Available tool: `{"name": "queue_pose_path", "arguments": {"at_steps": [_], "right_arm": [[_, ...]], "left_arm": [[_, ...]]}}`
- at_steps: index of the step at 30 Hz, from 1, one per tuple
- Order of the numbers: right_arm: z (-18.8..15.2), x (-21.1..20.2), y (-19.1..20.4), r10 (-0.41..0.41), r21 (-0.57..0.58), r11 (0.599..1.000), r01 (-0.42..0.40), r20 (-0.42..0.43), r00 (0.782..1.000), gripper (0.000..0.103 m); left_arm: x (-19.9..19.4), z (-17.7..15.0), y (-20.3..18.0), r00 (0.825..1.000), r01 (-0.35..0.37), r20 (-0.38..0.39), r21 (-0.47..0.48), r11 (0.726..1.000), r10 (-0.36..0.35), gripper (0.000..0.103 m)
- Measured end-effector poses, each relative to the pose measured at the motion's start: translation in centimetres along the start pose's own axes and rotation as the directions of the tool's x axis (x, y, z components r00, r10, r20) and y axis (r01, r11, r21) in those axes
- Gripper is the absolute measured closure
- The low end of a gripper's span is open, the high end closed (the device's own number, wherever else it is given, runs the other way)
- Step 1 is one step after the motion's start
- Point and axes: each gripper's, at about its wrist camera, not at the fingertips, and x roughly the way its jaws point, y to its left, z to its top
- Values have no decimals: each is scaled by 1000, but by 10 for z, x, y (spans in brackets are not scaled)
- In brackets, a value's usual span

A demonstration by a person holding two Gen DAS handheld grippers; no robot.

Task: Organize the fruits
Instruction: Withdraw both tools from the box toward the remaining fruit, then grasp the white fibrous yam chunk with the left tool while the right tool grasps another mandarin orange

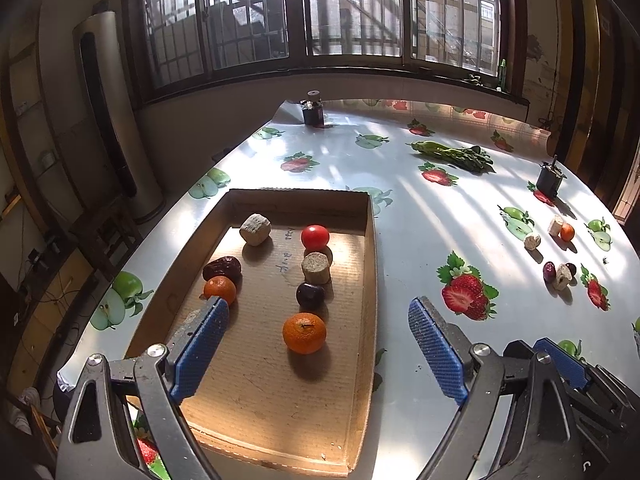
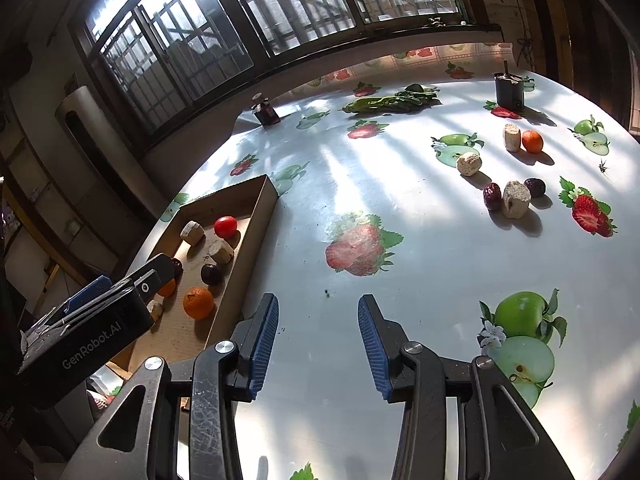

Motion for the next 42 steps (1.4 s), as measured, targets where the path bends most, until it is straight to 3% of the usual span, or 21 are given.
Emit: {"name": "queue_pose_path", "arguments": {"at_steps": [10, 15, 20, 25, 30, 33, 35, 37, 42], "right_arm": [[3, -6, -7, -14, 28, 1000, 13, 24, 1000, 58], [20, -23, -29, -41, 57, 998, 37, 63, 997, 58], [39, -64, -90, -179, 133, 978, 161, 133, 975, 58], [44, -89, -154, -339, 184, 931, 316, 108, 934, 58], [54, -106, -185, -393, 209, 907, 365, 115, 912, 58], [70, -106, -187, -396, 191, 910, 368, 132, 909, 58], [82, -102, -185, -388, 174, 915, 363, 138, 911, 58], [93, -94, -183, -374, 161, 922, 352, 136, 917, 58], [114, -70, -182, -351, 120, 934, 338, 122, 928, 58]], "left_arm": [[2, -4, -3, 1000, 19, -10, 3, 1000, -19, 12], [0, -4, 1, 998, 57, -3, -2, 998, -57, 12], [3, -6, -6, 995, 97, -6, 23, 995, -96, 12], [10, -6, -24, 988, 147, -52, 56, 987, -145, 12], [10, -8, -46, 984, 174, -57, 100, 980, -169, 12], [6, -8, -63, 974, 223, -59, 131, 966, -217, 12], [3, -3, -74, 964, 265, -71, 146, 953, -257, 18], [1, 5, -85, 950, 311, -89, 155, 938, -301, 35], [2, 37, -116, 928, 372, -94, 186, 909, -360, 37]]}}
